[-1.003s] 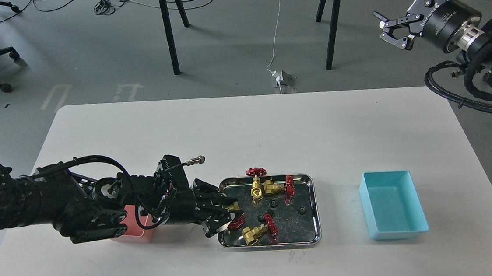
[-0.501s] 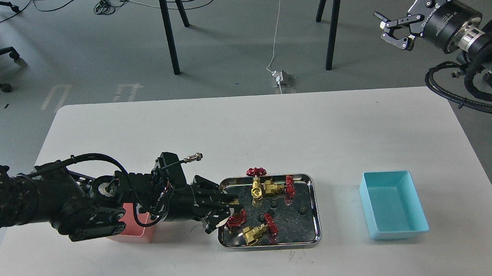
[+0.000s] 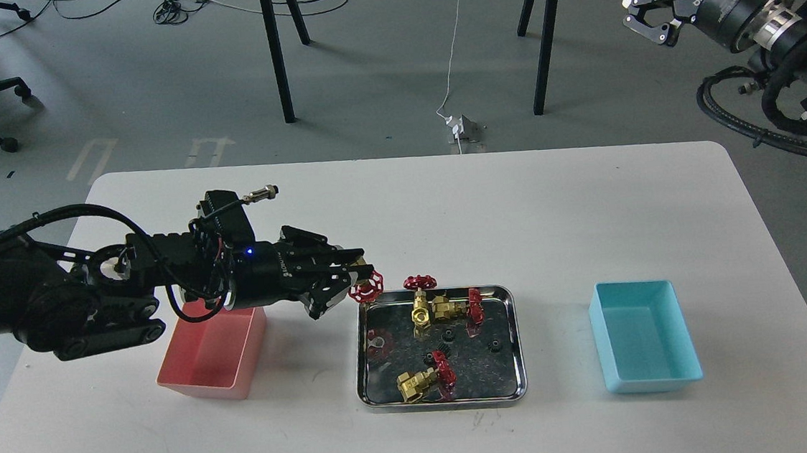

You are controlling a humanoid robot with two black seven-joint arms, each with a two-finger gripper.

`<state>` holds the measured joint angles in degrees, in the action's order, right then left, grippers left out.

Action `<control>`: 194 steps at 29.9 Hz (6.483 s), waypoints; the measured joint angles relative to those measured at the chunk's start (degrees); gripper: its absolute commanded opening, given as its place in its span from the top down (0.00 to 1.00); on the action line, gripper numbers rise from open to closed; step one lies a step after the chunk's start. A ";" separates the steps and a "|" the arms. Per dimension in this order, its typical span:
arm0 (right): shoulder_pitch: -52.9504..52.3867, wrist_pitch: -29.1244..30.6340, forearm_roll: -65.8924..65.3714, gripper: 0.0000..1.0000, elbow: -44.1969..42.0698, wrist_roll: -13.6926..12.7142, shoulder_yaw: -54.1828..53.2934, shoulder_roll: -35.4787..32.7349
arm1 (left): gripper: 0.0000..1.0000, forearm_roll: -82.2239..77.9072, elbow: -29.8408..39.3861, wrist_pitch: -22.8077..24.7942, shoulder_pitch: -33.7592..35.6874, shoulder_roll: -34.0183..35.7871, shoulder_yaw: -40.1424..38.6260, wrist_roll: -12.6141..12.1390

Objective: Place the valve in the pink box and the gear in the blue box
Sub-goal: 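Lift the valve with the left gripper and carry it over the pink box, then lower the valve into the pink box and open the left gripper, then raise the left arm away and move the right gripper toward the tray, then grasp the small dark gear on the tray with the right gripper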

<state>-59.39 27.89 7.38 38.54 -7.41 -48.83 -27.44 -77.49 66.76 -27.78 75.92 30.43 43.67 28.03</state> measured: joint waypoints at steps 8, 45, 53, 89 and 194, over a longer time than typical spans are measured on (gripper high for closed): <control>-7.44 -2.52 0.00 0.00 -0.06 -0.15 0.46 1.94 | 0.89 -3.61 13.90 0.26 8.23 20.49 -0.16 -0.03; -3.27 -1.97 0.00 0.00 -0.40 -0.15 -0.31 -1.73 | 0.89 -14.52 3.76 0.29 -15.10 21.88 -10.41 -0.03; -2.51 -1.96 0.00 0.00 -0.30 -0.15 -0.31 -1.82 | 0.89 -14.52 0.12 0.05 -16.60 20.44 -10.55 -0.01; 0.16 -1.87 0.26 0.00 0.02 0.02 -0.47 -2.60 | 0.44 -14.64 -7.96 -0.23 -22.54 17.01 -13.42 -0.02; -12.52 0.11 -88.60 0.58 28.99 0.38 75.28 19.53 | 0.08 64.21 6.12 40.83 -25.02 -2.56 -72.49 -0.02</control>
<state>-71.92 28.00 -81.21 67.53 -7.03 26.45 -7.91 -13.28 72.88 13.05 50.90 27.87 -28.82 28.00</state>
